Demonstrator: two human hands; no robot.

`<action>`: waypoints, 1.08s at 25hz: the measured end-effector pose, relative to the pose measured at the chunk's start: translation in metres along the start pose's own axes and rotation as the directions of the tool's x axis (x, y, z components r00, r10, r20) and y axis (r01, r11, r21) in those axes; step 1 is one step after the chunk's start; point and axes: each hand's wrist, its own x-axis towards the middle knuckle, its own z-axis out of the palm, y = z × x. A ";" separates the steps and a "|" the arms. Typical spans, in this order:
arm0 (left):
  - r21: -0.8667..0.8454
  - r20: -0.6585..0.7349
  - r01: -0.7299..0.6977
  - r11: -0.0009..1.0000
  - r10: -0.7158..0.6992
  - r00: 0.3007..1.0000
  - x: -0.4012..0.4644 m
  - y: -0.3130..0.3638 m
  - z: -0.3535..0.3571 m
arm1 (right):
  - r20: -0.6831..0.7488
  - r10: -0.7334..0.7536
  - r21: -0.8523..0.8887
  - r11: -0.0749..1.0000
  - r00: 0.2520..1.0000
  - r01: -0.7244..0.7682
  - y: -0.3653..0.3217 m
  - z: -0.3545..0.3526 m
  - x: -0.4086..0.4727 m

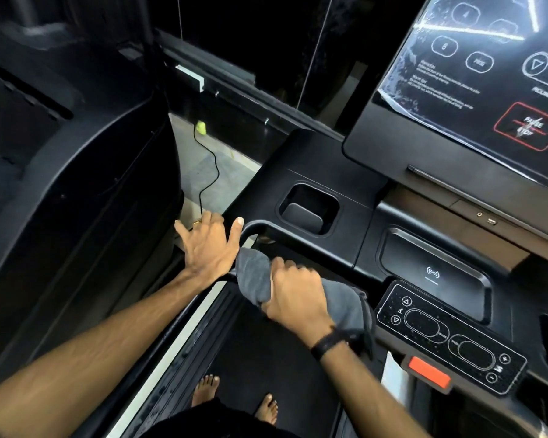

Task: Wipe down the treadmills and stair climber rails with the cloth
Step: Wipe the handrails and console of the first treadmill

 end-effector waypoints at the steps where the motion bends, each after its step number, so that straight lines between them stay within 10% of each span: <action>1: 0.002 -0.012 -0.005 1.000 0.005 1.000 0.000 0.000 0.000 | -0.088 0.001 -0.088 0.996 0.996 -0.009 -0.003 0.006 -0.010; 5: 0.041 -0.007 -0.017 0.999 0.017 1.000 0.001 0.001 -0.001 | -0.060 -0.029 -0.054 0.998 0.998 0.026 0.007 -0.001 0.001; 12: 0.046 -0.009 -0.026 0.999 0.026 1.000 -0.002 0.002 -0.005 | 0.627 -0.133 0.496 0.828 0.768 -0.262 0.034 -0.041 0.040; 16: 0.033 -0.016 -0.027 0.999 0.028 0.999 -0.002 0.001 -0.004 | 0.109 0.021 0.075 0.997 0.994 -0.030 0.014 -0.009 0.000; 20: 0.034 -0.013 -0.031 0.999 0.032 0.999 -0.001 0.000 -0.004 | -0.097 -0.002 -0.075 0.997 0.995 -0.006 0.024 0.001 -0.023; 23: 0.037 -0.015 -0.030 0.999 0.031 0.999 -0.001 0.000 -0.003 | 0.173 -0.017 0.105 0.994 0.985 -0.001 0.038 -0.016 -0.005; 27: 0.050 -0.022 -0.047 0.998 0.049 0.999 -0.002 0.001 -0.004 | 0.598 -0.125 0.481 0.846 0.792 -0.229 0.054 -0.044 0.022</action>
